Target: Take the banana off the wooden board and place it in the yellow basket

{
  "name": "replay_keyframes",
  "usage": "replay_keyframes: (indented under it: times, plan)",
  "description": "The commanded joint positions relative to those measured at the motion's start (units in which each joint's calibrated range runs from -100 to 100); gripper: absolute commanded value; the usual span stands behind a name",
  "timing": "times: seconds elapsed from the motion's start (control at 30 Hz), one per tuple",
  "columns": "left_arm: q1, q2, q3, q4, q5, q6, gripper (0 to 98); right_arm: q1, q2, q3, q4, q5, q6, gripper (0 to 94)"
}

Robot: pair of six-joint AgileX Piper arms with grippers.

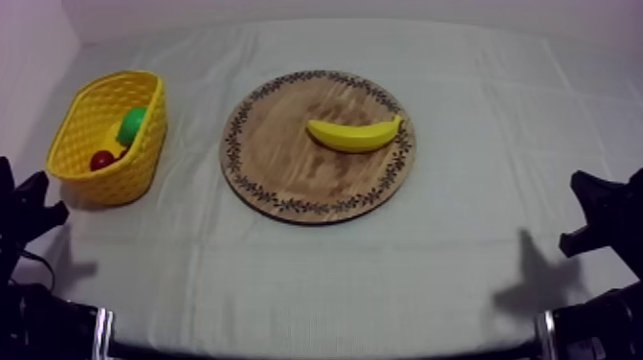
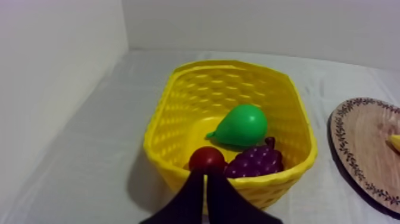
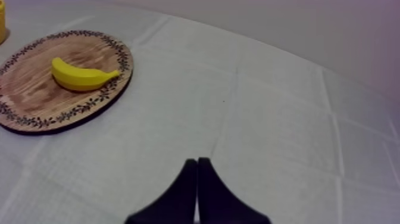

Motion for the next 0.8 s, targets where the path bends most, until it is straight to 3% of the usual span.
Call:
replay_keyframes:
  times: [0.0,0.57,0.77]
  plan:
    - [5.05,-0.13,0.15,1.17,-0.15,-2.8,0.0,0.0,0.0,-0.03,-0.02,-0.1,-0.02,0.3]
    - [5.34,-0.09,-0.45,1.13,0.24,-2.25,0.0,0.0,0.0,-0.03,-0.02,-0.1,-0.02,0.3]
    - [6.04,1.62,-1.82,0.16,0.21,-1.33,0.0,0.0,0.0,-0.03,-0.02,-0.1,-0.02,0.3]
